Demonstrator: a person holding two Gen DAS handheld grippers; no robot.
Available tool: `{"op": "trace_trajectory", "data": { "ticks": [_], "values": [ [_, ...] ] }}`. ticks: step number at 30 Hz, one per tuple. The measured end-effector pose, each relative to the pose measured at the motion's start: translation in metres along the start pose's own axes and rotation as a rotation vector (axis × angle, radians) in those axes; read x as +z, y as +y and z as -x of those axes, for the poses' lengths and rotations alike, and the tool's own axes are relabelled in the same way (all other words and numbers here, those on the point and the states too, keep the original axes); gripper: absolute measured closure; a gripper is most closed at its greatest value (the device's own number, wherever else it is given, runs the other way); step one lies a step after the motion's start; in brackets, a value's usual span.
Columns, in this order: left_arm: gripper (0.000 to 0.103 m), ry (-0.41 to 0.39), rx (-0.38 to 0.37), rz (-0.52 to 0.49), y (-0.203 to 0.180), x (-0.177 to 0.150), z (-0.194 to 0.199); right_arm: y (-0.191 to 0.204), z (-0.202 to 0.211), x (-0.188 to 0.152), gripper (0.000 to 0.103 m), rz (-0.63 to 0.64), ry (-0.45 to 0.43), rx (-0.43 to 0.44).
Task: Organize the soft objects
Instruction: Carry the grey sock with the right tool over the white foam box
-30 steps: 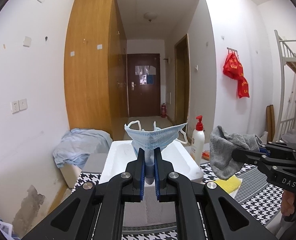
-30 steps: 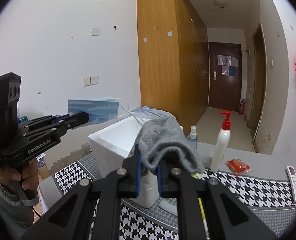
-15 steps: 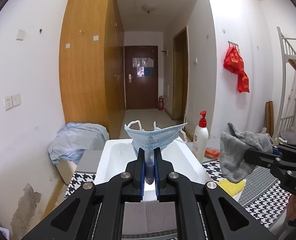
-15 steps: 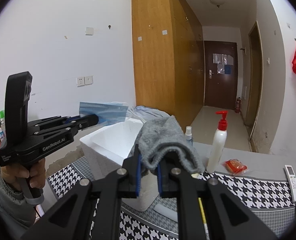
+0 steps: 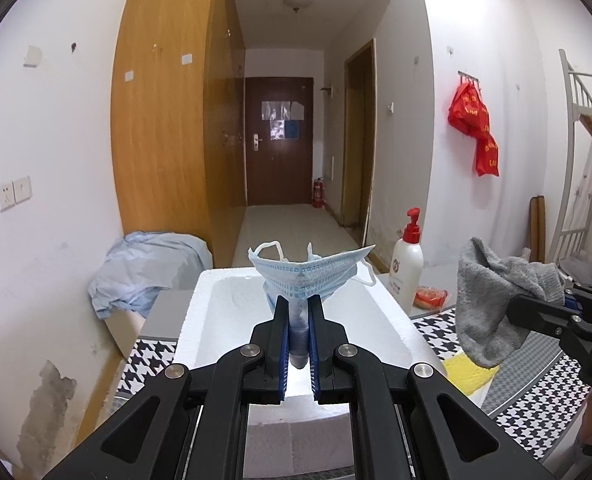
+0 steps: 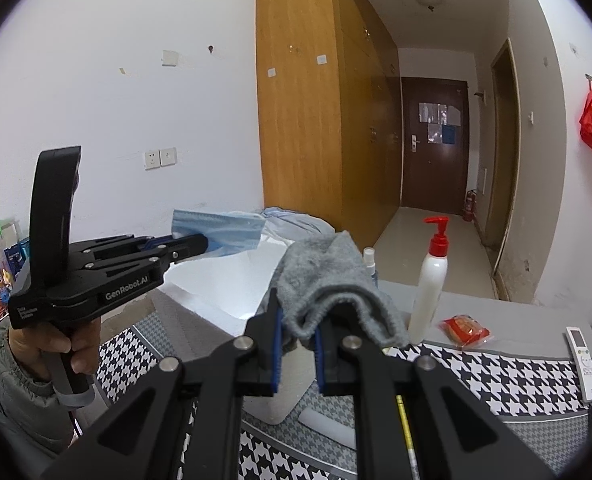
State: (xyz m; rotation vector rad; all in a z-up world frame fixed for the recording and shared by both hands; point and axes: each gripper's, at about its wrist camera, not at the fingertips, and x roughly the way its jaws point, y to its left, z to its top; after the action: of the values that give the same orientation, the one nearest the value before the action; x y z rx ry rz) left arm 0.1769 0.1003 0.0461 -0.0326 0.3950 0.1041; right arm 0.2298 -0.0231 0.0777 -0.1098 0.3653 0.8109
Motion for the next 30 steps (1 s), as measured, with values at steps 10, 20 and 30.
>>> {"op": "trace_trajectory", "data": {
  "ticks": [10, 20, 30],
  "values": [
    [0.027, -0.001, -0.012, 0.03, 0.009, -0.002, -0.003, 0.005, -0.011, 0.004, 0.087, -0.004, 0.015, -0.022],
    [0.007, -0.034, 0.01, 0.038, 0.019, -0.003, 0.012, 0.014, -0.017, 0.008, 0.087, 0.007, 0.021, -0.032],
    [0.002, -0.07, 0.047, 0.041, 0.037, -0.007, 0.031, 0.027, -0.024, 0.016, 0.087, 0.019, 0.012, -0.018]
  ]
}}
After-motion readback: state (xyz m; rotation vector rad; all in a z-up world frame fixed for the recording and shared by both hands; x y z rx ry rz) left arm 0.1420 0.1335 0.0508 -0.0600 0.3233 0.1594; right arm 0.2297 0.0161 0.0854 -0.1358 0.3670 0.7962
